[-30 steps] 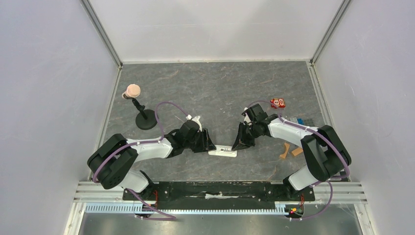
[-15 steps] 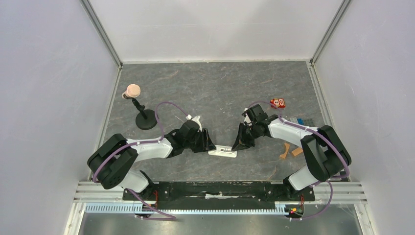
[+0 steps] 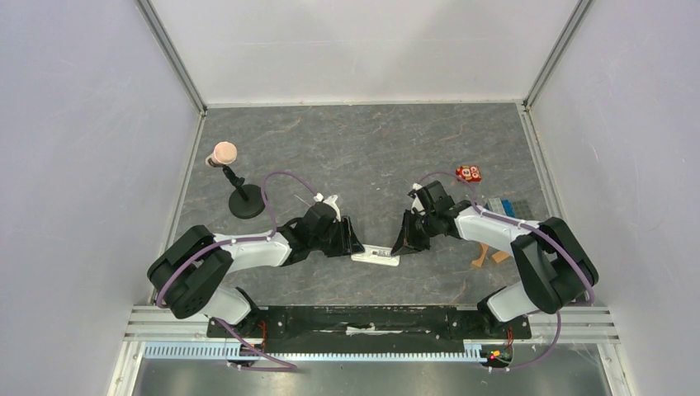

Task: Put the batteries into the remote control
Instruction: Move the remote control to the center of the board, then turn over the remote control at the center of the board.

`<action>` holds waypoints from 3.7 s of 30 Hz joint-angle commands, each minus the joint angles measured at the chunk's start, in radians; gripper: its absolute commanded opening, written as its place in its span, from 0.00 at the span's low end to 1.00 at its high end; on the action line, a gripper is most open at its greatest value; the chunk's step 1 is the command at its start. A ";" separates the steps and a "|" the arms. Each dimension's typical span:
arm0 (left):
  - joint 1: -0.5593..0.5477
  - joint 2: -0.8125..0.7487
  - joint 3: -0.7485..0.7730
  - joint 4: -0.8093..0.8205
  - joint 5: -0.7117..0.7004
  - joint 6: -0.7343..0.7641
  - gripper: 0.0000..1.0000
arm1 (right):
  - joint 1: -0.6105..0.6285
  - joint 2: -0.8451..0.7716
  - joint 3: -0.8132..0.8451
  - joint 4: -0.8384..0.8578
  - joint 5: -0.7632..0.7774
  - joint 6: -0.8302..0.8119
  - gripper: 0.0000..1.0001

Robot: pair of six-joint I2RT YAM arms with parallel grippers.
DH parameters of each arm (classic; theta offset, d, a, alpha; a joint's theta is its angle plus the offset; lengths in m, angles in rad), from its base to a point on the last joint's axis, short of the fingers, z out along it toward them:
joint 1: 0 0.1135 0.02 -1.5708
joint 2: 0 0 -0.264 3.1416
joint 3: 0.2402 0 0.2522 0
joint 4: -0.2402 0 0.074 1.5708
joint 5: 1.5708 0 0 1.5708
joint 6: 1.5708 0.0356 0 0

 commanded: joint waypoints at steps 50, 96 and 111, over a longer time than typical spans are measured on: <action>-0.007 0.011 -0.006 0.004 0.006 0.002 0.53 | 0.421 0.042 0.076 -0.256 0.868 -0.005 0.24; -0.006 -0.657 0.111 -0.382 -0.447 0.218 0.65 | 0.417 0.135 0.169 0.043 0.458 -0.688 0.38; -0.006 -0.670 0.114 -0.322 -0.311 0.114 0.67 | 0.248 -0.073 0.115 0.374 0.073 -0.303 0.30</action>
